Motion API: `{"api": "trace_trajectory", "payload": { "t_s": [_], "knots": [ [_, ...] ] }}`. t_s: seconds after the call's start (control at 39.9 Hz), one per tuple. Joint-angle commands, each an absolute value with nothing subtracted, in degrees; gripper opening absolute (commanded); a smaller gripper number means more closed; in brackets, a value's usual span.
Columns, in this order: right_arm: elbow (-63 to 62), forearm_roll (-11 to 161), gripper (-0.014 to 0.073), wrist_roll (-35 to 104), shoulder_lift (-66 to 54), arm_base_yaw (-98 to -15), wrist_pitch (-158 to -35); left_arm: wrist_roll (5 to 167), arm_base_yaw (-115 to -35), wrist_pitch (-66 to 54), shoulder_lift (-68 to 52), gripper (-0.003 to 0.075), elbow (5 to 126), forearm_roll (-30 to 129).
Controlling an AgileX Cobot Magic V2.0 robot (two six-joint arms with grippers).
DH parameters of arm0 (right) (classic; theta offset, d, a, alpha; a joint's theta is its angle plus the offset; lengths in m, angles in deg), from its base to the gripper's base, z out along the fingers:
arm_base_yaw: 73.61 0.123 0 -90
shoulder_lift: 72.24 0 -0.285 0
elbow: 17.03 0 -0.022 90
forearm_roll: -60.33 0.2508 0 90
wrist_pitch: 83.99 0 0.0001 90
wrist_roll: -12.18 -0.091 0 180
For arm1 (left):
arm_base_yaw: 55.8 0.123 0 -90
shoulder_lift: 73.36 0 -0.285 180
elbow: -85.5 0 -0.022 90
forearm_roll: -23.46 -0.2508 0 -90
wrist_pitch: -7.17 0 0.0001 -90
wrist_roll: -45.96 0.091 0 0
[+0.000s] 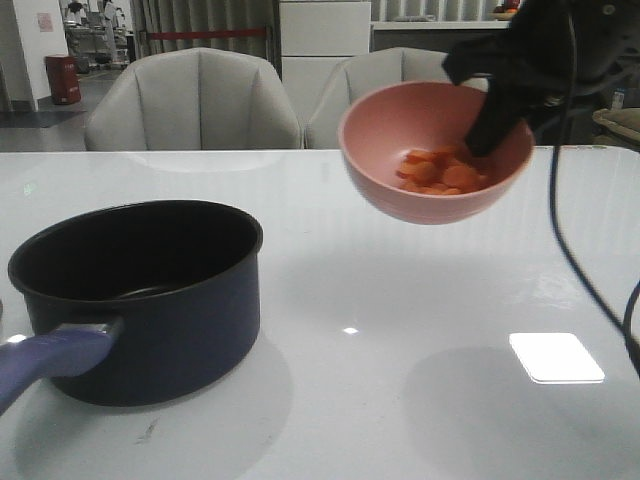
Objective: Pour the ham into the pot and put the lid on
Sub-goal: 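Lift the bowl over the saucepan and tilt it to pour carrots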
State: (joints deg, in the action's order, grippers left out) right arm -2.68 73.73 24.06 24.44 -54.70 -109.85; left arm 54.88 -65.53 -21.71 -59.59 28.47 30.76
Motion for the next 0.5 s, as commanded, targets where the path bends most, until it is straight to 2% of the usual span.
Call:
{"api": "trace_trajectory", "payload": {
  "t_s": [0.0,0.28,0.48],
  "knots": [
    [-0.02,74.49,0.0137,24.71,19.33,-49.51,-97.19,54.25,-65.93,-17.75,-58.98,0.0124,30.01,31.18],
    [3.74,73.19,0.0137,28.93,19.51,-34.33,-74.88,54.25,-65.93,-17.75,-58.98,0.0124,30.01,31.18],
    [2.73,73.12,0.0137,29.28,24.85,-30.87,-58.79,54.25,-65.93,-17.75,-58.98,0.0124,30.01,31.18]
  ]
}}
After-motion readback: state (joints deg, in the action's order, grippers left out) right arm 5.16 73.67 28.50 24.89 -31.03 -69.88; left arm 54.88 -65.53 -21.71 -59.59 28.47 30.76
